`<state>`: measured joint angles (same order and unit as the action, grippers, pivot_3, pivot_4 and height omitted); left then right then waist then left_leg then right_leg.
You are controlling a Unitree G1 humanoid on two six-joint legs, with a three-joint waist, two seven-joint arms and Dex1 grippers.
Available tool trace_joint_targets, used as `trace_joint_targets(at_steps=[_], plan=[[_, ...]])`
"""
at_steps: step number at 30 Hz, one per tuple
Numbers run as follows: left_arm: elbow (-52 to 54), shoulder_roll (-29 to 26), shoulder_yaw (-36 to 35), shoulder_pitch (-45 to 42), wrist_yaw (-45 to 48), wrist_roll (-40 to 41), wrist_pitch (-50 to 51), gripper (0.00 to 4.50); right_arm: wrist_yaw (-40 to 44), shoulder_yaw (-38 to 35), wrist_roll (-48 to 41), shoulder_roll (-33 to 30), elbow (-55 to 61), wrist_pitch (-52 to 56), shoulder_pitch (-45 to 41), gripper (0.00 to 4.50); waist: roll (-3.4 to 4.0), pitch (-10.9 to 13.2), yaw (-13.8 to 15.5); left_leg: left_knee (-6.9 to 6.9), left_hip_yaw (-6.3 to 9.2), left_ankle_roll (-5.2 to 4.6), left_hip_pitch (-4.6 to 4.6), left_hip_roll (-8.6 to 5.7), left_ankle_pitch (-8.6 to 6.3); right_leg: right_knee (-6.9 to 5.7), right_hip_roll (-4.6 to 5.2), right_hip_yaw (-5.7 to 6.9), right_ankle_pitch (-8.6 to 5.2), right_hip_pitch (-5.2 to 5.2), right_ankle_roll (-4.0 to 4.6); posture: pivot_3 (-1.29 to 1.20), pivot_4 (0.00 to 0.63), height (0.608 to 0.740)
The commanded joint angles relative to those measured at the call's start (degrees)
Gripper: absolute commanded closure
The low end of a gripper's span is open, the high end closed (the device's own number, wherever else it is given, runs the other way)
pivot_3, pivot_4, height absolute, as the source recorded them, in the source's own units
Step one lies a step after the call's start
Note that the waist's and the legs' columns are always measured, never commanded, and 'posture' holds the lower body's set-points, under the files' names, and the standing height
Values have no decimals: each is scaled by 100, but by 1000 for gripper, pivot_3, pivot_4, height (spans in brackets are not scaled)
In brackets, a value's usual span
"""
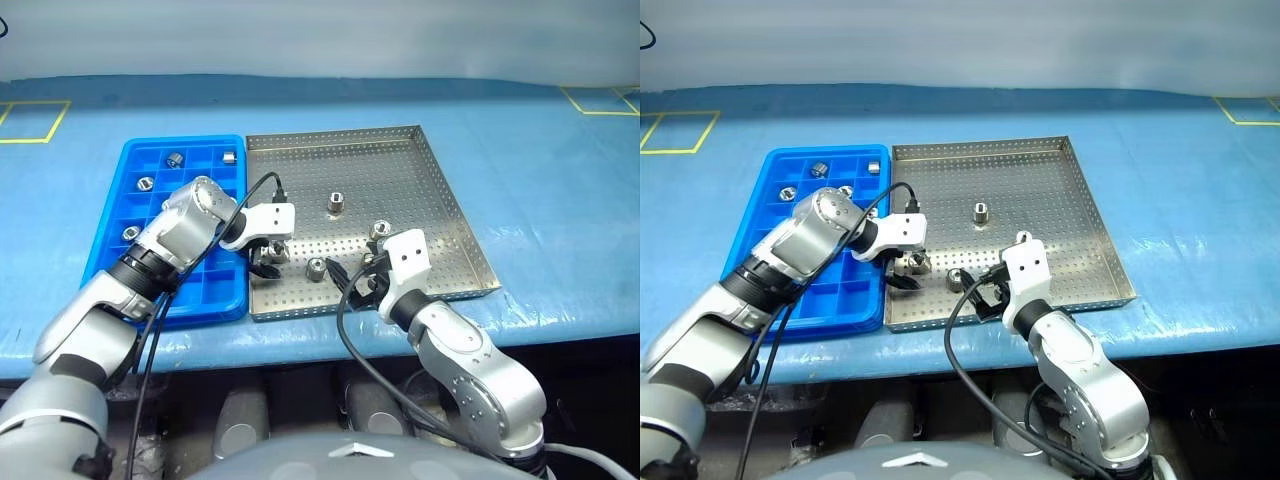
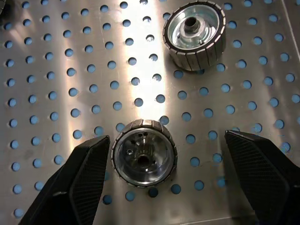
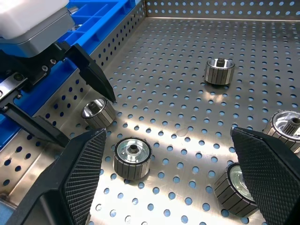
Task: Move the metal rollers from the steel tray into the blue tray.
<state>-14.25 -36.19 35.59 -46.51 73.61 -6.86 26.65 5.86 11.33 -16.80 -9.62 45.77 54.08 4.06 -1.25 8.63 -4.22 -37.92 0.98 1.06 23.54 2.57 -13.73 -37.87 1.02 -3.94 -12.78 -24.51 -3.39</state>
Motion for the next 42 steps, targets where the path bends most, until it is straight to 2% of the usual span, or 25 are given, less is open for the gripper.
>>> trace_joint_targets(at_steps=[1,3,7,9,14,21,28,35,42], plan=[[-237,49,-77,-42,-195,-269,6,574,-12,7,8,2,195,-142,1,0,1,-1,0,-1,0,0,-1,0,0,-2,0,0,0,0,0,-76,150,740],[-288,126,-172,-45,-278,-267,11,1085,-8,15,10,6,174,-149,-19,0,3,-2,1,-2,0,-2,-4,0,1,-6,-1,-1,0,2,0,-76,150,740],[-288,283,-336,-4,-438,-250,70,2466,2,15,16,15,158,-157,-37,0,4,-2,29,-4,0,-5,-4,0,3,-7,-2,-2,0,4,0,-71,150,740],[-273,367,-430,31,-484,-183,127,2885,8,8,20,17,159,-153,-41,0,4,-2,38,-6,1,-5,-1,-1,3,-7,-1,-1,1,3,-1,-70,150,740],[-87,423,-706,88,-516,-18,195,2887,15,6,30,8,175,-135,-44,0,4,-2,31,-5,1,-5,2,-2,3,-2,0,-2,2,2,-4,-74,150,740],[911,535,-1936,436,-1550,439,830,2887,9,15,25,0,219,-107,-30,0,2,2,19,-3,5,-5,14,-1,3,1,-1,0,13,-7,-23,-66,150,740],[2771,-43,-3338,1726,-2634,435,1986,2887,106,81,-42,-17,123,-70,-119,0,5,4,8,10,16,-5,5,7,2,-3,-11,5,14,-7,-24,-10,150,740],[4418,-453,-4548,3260,-3149,611,3187,2887,320,175,-128,-51,-127,-50,-358,0,3,5,133,10,15,-4,4,7,2,1,-4,10,10,-3,-17,87,150,740],[5089,-160,-5128,4176,-3781,669,3798,2887,553,294,-172,-49,-424,-99,-616,0,-1,6,397,6,15,-2,2,3,3,4,2,15,-1,2,2,151,150,740]])
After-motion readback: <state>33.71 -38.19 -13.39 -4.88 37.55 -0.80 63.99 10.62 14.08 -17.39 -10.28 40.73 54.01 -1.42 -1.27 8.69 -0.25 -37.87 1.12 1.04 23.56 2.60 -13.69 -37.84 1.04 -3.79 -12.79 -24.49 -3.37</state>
